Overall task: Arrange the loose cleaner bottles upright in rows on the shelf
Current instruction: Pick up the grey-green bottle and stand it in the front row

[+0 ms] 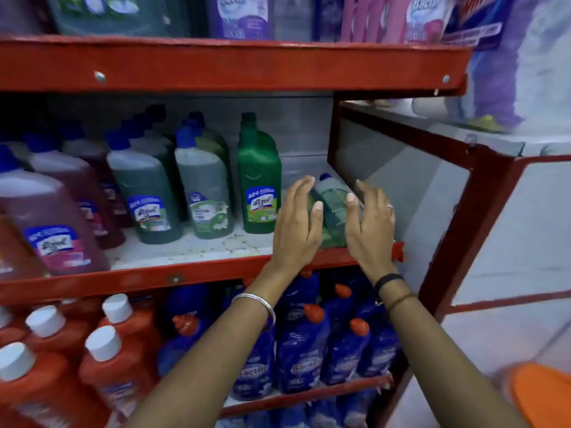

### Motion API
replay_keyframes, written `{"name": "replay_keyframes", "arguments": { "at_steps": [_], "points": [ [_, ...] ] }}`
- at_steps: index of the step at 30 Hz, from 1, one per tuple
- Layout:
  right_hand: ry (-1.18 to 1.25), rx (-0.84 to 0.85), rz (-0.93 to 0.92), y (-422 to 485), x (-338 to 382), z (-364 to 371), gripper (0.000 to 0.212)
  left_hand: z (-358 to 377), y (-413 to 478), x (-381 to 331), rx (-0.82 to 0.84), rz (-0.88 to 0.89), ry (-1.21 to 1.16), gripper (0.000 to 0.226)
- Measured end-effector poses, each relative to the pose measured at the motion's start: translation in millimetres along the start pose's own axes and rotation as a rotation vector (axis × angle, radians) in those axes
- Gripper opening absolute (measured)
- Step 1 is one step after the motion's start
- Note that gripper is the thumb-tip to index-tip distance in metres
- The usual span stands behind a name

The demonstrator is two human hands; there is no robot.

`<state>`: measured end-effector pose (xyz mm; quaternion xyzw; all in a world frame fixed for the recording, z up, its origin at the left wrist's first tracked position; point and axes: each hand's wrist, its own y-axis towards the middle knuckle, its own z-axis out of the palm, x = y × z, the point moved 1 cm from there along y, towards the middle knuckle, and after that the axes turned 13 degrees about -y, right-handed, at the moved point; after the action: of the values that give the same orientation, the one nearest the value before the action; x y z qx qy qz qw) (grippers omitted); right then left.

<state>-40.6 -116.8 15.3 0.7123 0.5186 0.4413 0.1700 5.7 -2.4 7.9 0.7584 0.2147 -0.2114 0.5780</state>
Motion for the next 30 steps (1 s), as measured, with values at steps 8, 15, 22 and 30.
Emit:
{"name": "replay_keyframes", "arguments": {
  "at_steps": [8, 15, 22, 30],
  "points": [
    [0.070, 0.373, 0.334, 45.5, -34.8, 18.4, 0.043, 51.3, 25.6, 29.2, 0.034, -0.682, -0.127, 0.058],
    [0.062, 0.648, 0.430, 81.8, -34.8, 40.5, 0.044, 55.7, 45.4, 26.1, -0.098, -0.922, -0.358, 0.024],
    [0.529, 0.590, 0.549, 60.7, -18.8, 42.3, 0.027, 24.3, 36.1, 19.0, -0.214, -0.924, -0.740, 0.024],
    [0.914, 0.457, 0.488, 8.9, 46.7, 35.2, 0.023, -56.2, 5.2, 6.7, -0.029, -0.691, -0.551, 0.047]
  ]
}}
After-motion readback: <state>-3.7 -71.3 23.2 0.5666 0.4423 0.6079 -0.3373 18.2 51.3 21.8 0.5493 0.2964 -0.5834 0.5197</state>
